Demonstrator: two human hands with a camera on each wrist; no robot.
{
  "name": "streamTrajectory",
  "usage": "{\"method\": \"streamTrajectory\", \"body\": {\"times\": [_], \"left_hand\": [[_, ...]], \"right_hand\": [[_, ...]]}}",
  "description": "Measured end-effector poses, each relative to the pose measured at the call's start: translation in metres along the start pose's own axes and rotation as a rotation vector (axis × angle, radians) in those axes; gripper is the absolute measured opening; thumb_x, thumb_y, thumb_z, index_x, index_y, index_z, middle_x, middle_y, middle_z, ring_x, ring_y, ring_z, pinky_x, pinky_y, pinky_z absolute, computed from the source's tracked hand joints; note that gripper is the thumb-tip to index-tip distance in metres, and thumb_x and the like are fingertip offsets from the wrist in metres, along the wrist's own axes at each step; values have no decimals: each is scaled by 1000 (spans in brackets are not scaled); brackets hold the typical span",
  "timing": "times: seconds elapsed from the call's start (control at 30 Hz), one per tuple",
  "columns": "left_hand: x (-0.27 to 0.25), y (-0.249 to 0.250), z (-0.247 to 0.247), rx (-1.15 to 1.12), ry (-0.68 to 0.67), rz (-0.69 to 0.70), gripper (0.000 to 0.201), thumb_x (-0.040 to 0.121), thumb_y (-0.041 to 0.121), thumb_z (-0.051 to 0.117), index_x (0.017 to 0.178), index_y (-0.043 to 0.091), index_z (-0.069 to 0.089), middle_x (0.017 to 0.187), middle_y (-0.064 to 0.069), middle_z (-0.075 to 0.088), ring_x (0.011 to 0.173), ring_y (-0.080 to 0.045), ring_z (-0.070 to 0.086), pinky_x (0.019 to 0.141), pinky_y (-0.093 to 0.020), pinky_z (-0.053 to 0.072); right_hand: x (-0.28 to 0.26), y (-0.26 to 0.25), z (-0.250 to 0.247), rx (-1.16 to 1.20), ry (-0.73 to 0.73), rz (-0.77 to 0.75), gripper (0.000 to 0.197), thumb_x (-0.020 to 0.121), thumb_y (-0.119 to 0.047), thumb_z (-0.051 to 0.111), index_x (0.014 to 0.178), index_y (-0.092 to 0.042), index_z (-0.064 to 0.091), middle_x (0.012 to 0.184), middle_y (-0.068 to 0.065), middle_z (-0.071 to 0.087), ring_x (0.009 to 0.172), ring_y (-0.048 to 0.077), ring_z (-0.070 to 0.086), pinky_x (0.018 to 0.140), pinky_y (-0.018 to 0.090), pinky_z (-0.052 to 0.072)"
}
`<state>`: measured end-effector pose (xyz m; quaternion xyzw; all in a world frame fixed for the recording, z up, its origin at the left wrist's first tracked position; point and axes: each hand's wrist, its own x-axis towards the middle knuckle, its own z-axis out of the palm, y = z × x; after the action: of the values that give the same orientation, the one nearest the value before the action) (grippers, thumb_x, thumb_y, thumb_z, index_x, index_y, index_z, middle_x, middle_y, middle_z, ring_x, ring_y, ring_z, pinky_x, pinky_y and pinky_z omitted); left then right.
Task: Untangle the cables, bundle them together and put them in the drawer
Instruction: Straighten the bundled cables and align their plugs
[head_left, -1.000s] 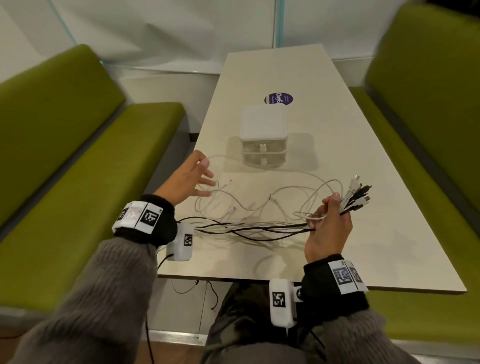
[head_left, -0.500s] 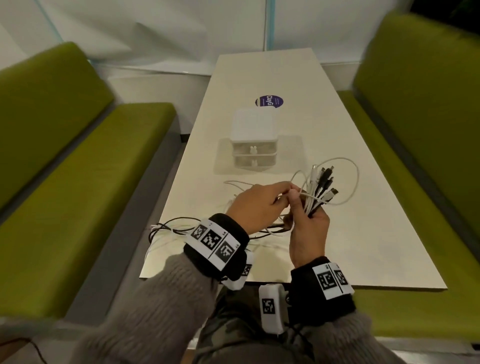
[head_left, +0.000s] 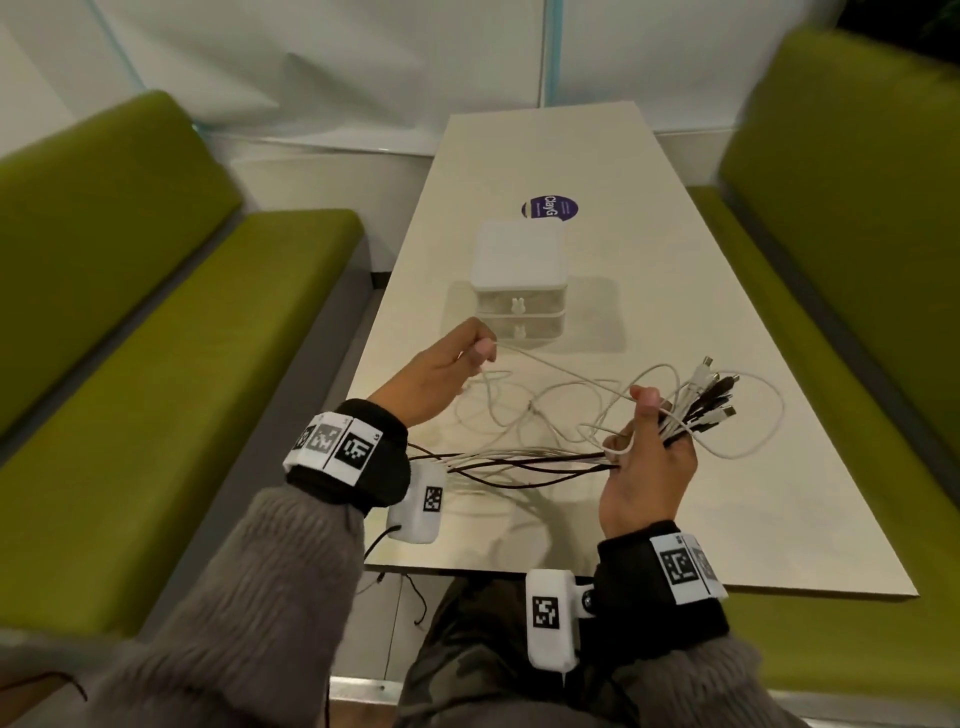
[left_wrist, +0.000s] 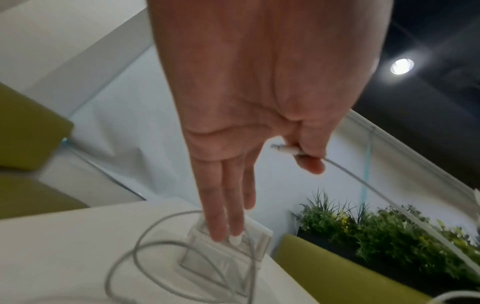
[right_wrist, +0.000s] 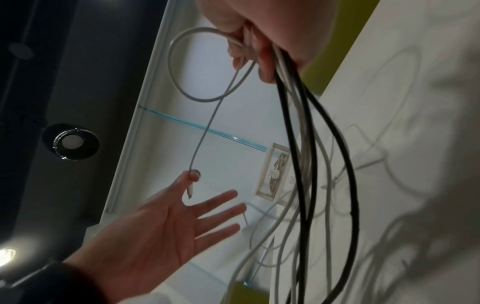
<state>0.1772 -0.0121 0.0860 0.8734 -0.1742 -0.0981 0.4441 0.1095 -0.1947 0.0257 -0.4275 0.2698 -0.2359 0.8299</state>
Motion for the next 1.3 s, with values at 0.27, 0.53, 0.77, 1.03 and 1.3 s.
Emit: {"method": "streamTrajectory", "body": {"times": [0.27,0.53,0.77,1.03,1.3], "left_hand": [[11,30,-7,-167,245,198,17,99,20,42,87,24,52,89,0,64,82,-6,60,75,-28,51],[-78,-59,-108,-536,1137,-50,27,96,21,39,72,25,51,44,13,38,39,-2,34,40,-14,36],[-129,-160,-131,-588,1306,-630,15,97,25,36,104,23,49,65,13,66,41,2,54,40,-15,42],[-82,-25,6,300,976,-280,74,87,45,54,146,15,22,155,-14,12,144,-30,3,115,-34,-2],[-61,5,87,413,198,204,40,90,54,24,91,30,56,85,13,60,89,-2,48,114,-52,13]], "right_hand": [[4,-4,0,33,-92,23,9,85,-28,67,84,-21,61,65,-8,52,46,8,41,46,20,36],[7,0,-5,0,-77,53,45,70,-55,64,88,-14,63,51,-10,42,43,4,35,42,17,31],[3,-3,-4,-14,-188,82,26,100,-25,46,82,-13,59,52,-6,40,44,7,29,42,18,28],[-9,-6,1,-58,-343,42,25,92,-33,50,84,-12,61,53,-6,40,43,6,30,42,17,28],[-9,-10,-4,-15,-326,34,24,99,-22,49,86,-13,66,65,-5,48,45,7,31,42,19,26]]}}
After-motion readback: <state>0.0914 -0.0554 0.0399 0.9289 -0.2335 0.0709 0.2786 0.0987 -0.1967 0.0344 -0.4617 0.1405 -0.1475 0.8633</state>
